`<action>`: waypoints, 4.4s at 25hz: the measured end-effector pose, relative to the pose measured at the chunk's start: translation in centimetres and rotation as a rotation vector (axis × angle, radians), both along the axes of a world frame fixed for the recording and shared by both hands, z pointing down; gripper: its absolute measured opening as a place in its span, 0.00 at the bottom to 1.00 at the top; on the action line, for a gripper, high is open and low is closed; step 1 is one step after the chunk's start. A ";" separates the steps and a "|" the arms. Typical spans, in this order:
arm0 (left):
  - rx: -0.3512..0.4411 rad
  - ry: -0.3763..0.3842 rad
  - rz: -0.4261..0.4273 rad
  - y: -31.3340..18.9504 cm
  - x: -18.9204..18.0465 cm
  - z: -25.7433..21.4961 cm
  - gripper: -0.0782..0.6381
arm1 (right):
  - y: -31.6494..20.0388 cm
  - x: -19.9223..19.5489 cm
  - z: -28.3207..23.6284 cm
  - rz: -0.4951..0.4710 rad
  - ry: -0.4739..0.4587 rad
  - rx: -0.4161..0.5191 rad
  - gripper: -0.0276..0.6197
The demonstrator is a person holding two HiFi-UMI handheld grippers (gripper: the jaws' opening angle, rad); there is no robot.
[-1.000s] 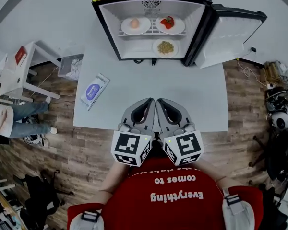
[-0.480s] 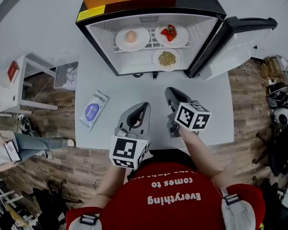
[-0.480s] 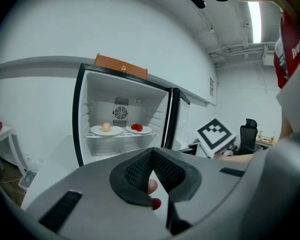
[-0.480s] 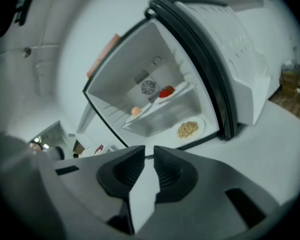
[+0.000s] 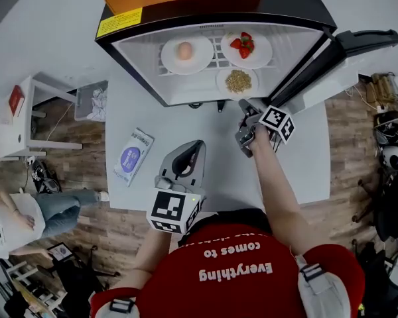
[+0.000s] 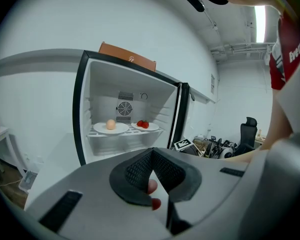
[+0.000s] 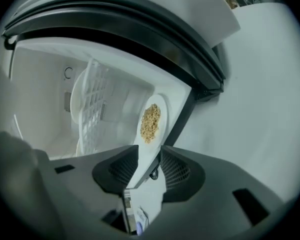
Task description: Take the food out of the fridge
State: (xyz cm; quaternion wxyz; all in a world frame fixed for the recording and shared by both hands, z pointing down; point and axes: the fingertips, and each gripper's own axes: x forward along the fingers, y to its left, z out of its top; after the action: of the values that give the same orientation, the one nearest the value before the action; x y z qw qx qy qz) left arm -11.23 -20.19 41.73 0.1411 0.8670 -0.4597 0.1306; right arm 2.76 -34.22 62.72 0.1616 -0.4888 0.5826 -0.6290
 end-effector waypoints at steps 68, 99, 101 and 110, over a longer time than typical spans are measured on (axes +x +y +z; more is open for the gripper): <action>-0.193 -0.056 0.323 10.9 13.0 11.3 0.12 | 30.8 12.8 8.5 0.289 -0.137 -0.287 0.08; -0.268 -0.034 0.246 15.0 17.2 14.6 0.12 | 32.1 7.2 -5.3 -0.228 0.789 0.276 0.06; -0.271 -0.025 0.253 15.2 17.4 14.6 0.12 | 31.9 7.2 -5.5 -0.230 0.796 0.280 0.06; -0.252 -0.024 0.259 15.1 17.3 14.3 0.12 | 31.7 7.6 -5.0 -0.217 0.784 0.253 0.06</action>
State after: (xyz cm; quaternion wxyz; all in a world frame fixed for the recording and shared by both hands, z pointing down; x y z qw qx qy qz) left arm 6.10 -5.10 56.00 0.2252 0.8928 -0.3258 0.2146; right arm 10.40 -2.47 57.67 -0.0807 -0.6030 0.7206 -0.3324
